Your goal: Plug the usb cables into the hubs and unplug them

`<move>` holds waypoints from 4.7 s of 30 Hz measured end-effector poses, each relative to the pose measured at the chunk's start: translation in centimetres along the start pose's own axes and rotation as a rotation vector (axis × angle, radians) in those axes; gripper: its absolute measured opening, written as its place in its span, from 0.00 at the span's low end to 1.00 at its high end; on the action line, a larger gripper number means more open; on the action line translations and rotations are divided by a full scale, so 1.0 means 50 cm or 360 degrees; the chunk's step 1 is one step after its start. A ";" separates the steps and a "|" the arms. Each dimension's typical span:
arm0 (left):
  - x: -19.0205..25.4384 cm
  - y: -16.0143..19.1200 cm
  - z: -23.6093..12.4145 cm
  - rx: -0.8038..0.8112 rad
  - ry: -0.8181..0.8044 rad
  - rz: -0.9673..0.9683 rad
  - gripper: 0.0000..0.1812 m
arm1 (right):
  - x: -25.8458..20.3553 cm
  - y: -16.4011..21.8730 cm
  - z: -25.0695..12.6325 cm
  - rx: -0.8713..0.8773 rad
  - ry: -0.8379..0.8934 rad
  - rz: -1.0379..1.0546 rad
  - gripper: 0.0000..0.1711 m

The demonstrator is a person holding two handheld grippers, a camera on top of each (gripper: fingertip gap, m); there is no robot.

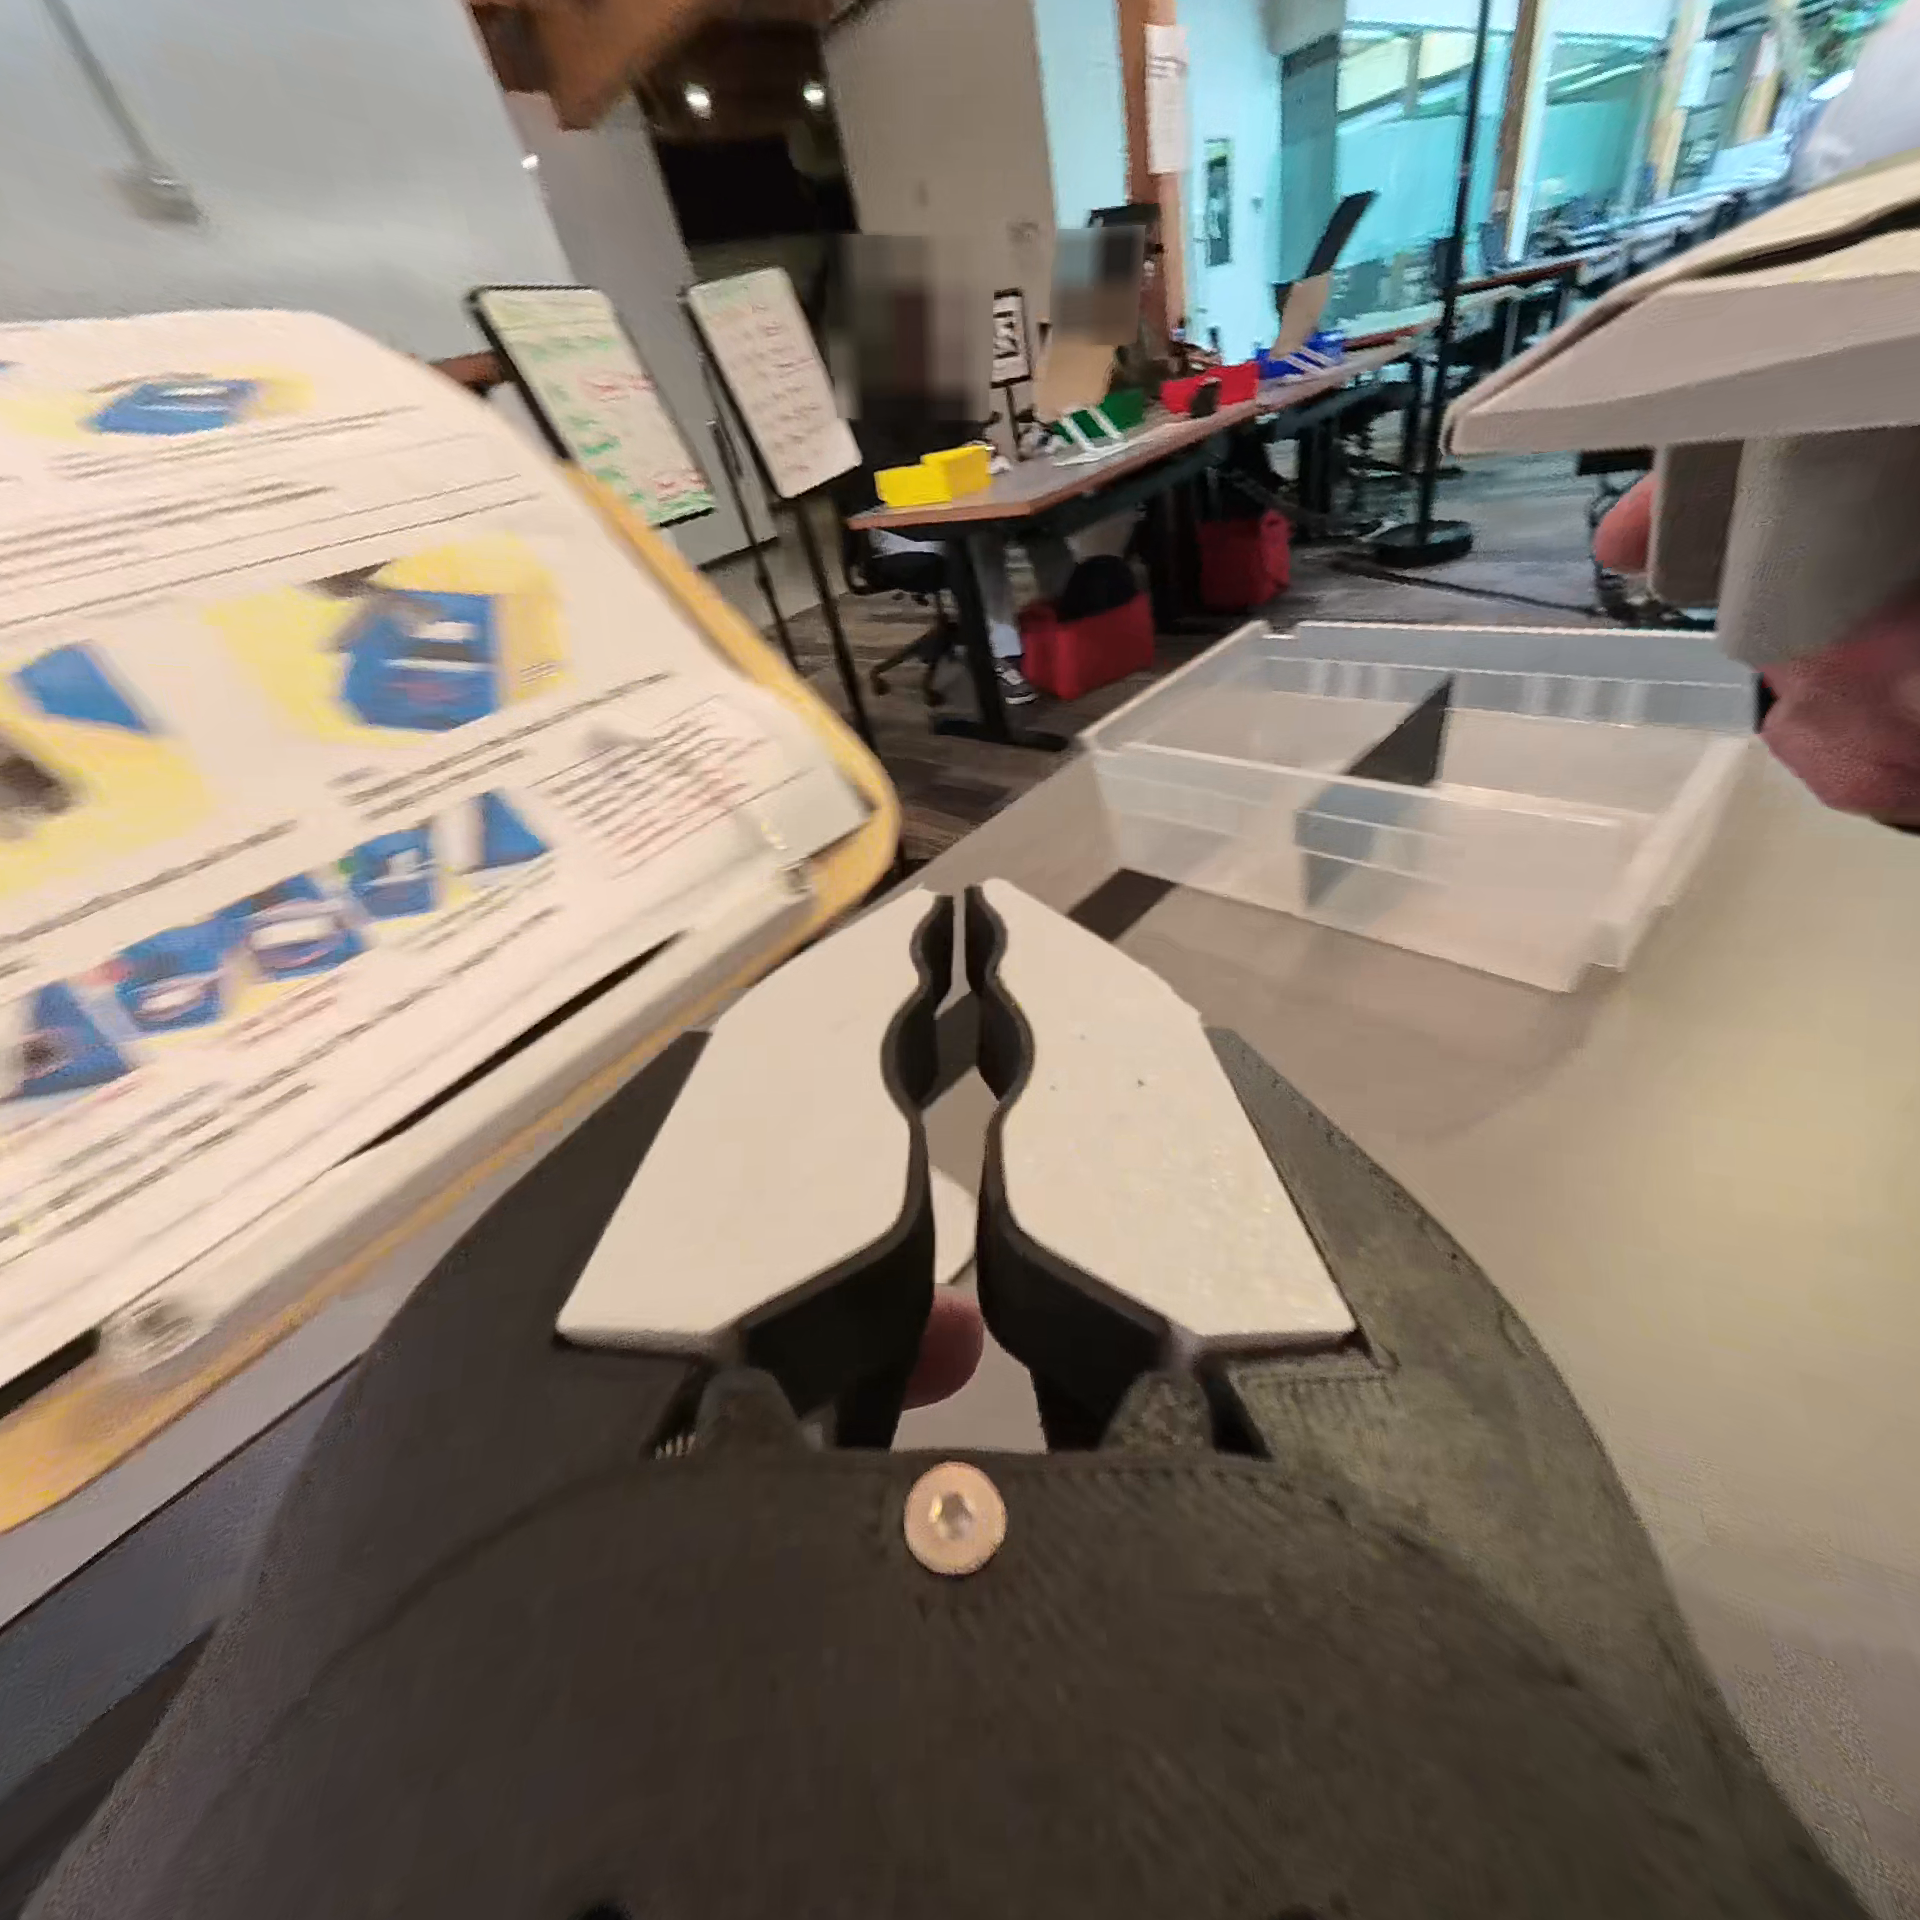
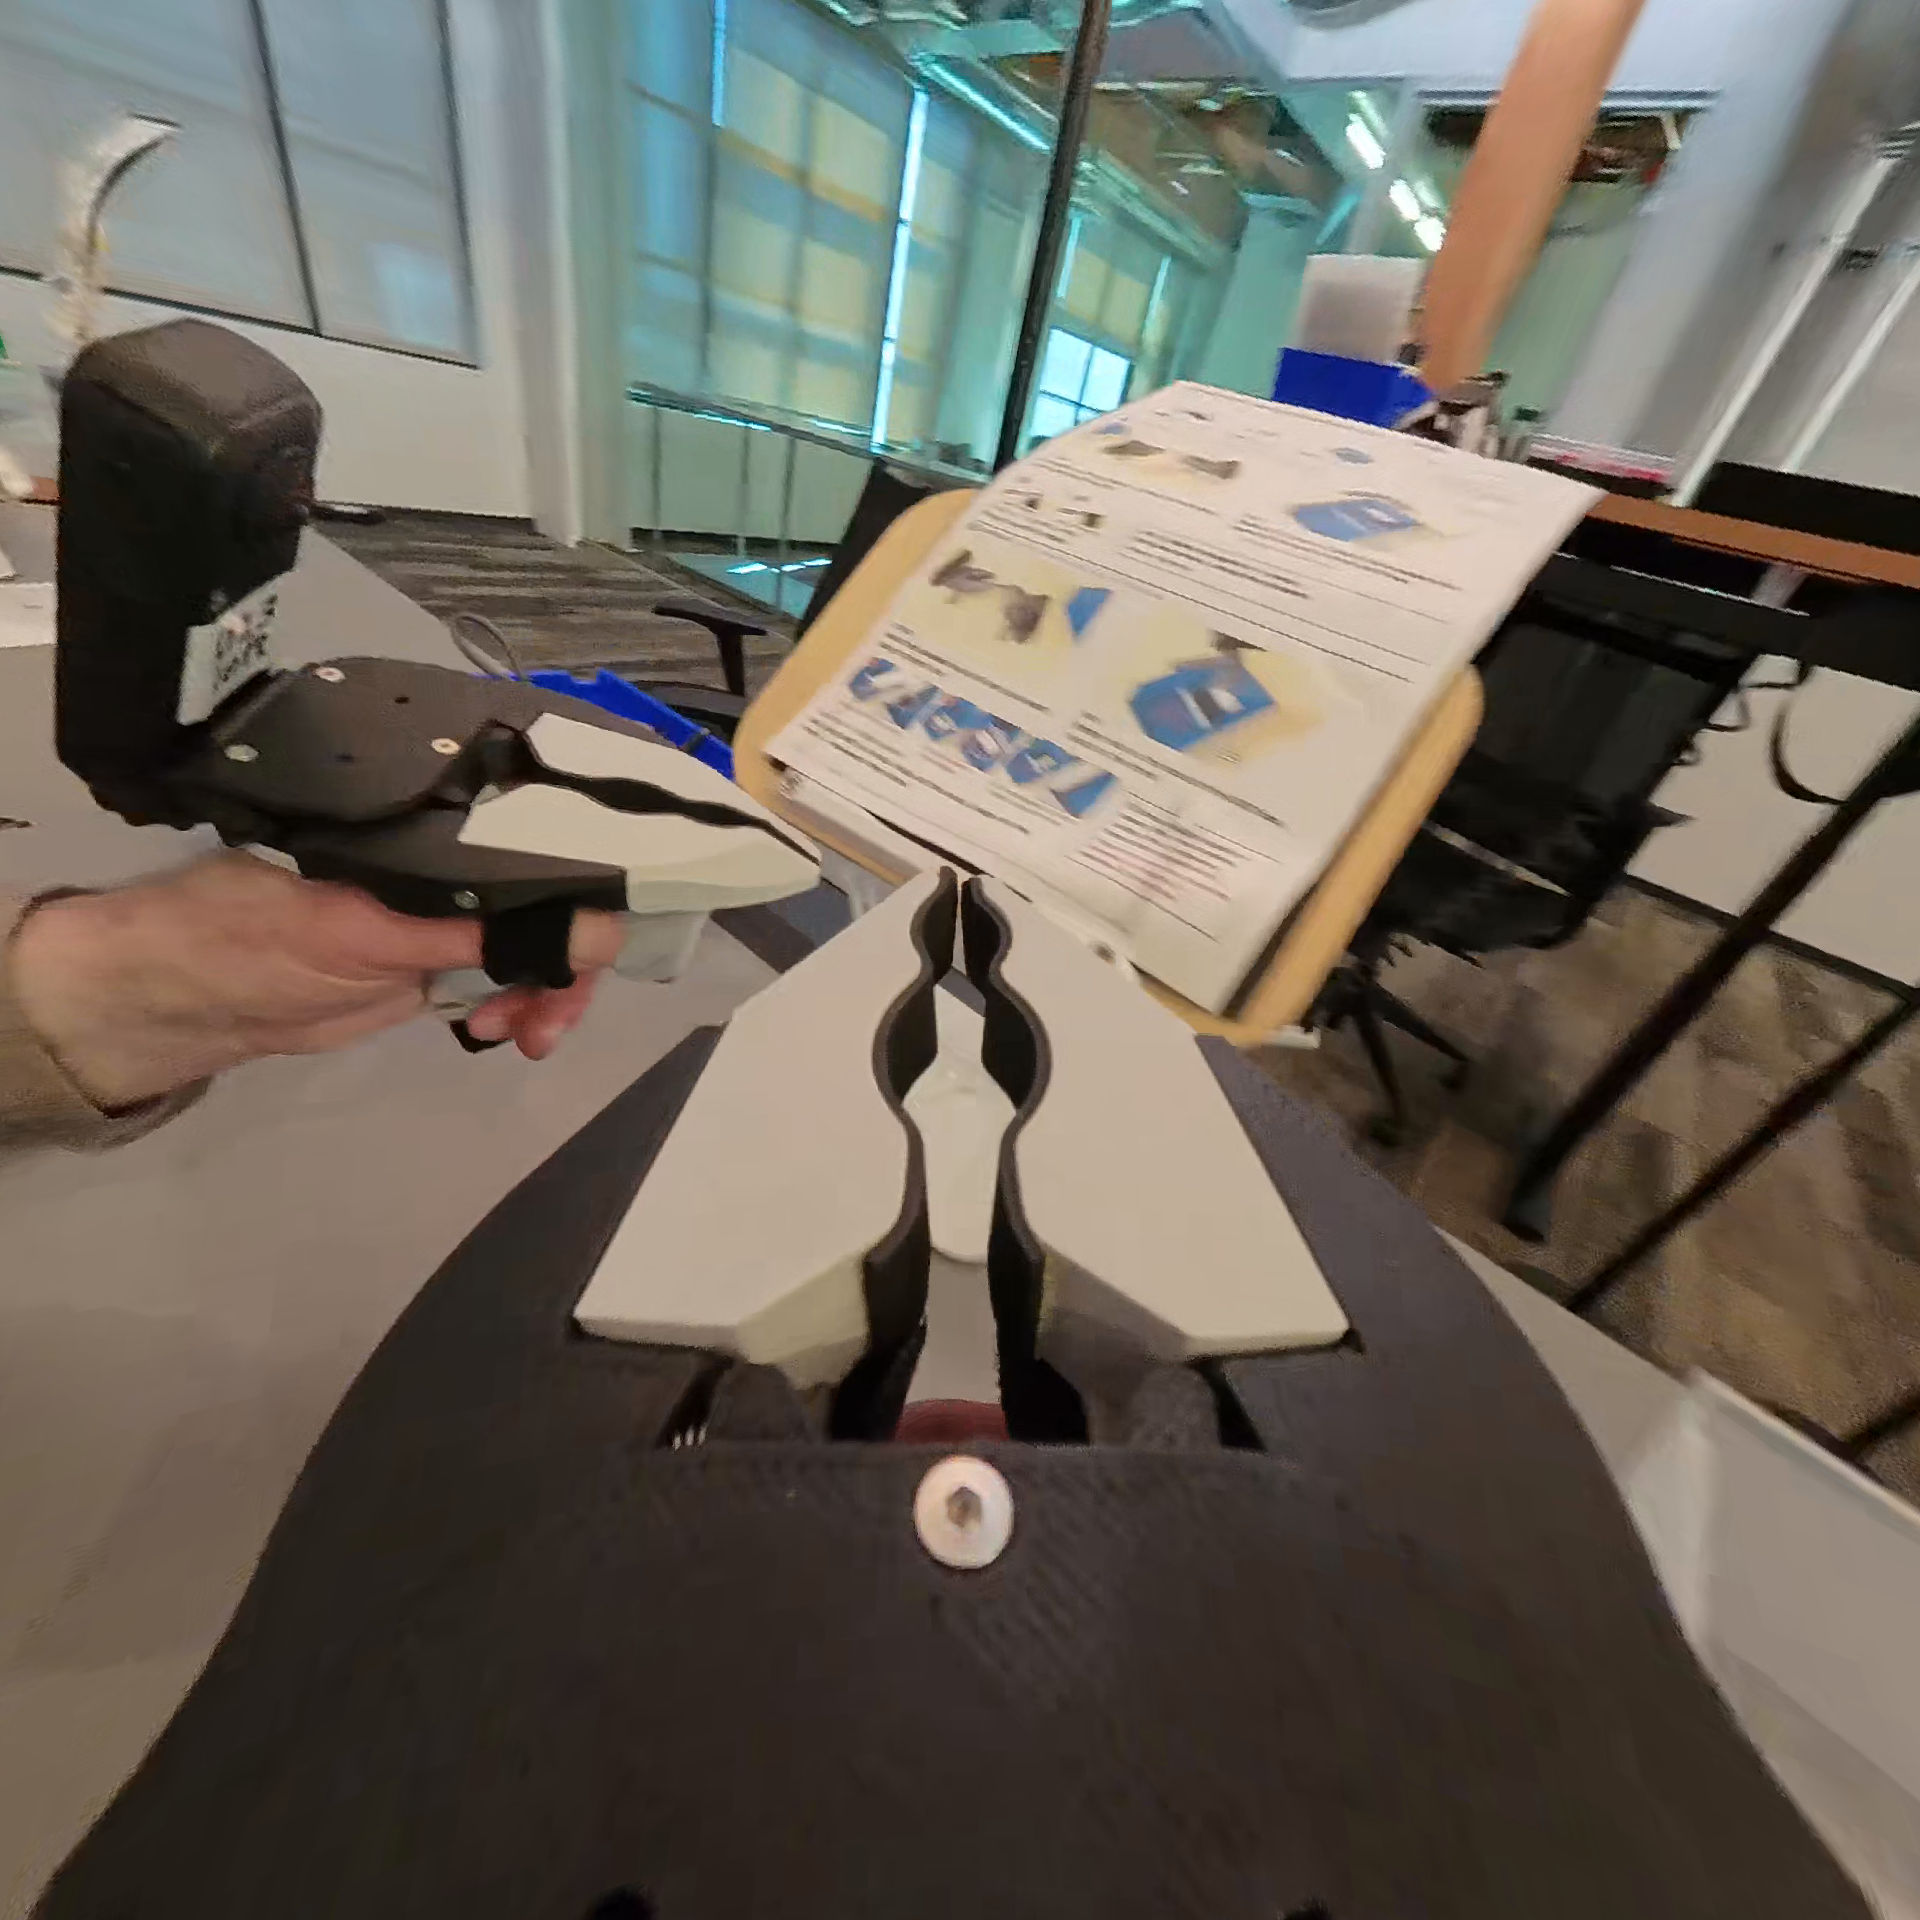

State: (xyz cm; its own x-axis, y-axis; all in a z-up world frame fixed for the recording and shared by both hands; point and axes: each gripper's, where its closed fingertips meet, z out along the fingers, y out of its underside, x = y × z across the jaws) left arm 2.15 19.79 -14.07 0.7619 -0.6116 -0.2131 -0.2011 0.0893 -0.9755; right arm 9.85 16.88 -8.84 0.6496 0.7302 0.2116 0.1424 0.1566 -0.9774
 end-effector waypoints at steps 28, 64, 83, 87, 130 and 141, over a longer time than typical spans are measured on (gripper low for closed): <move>-0.277 0.212 -0.078 0.0013 -0.0360 -0.0180 0.02 | -0.093 0.048 0.275 0.0364 -0.0358 0.0155 0.00; -0.566 0.299 -0.370 -0.1250 0.0023 0.0917 0.24 | -0.151 0.077 0.289 0.0341 -0.0612 0.0049 0.03; -0.656 0.506 -0.336 -0.1939 0.0496 0.1152 0.32 | -0.168 0.120 0.309 0.0243 -0.0668 0.0036 0.03; -0.667 0.524 -0.329 -0.2003 0.0527 0.1310 0.31 | -0.169 0.121 0.309 0.0241 -0.0667 0.0026 0.03; -0.816 0.042 -0.421 -0.0784 -0.0439 0.0818 0.30 | -0.184 0.129 0.314 0.0247 -0.0722 0.0045 0.03; -0.734 -0.122 -0.431 -0.0755 -0.0367 0.0927 0.30 | -0.189 0.113 0.296 0.0248 -0.0779 -0.0015 0.03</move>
State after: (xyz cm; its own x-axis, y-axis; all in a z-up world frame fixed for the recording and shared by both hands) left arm -37.83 24.73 0.88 0.5512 -0.3860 -0.7397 -0.8093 -0.0316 -0.5866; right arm -6.55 20.70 -16.40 0.2175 0.9483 0.2313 0.0094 0.2349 -0.9720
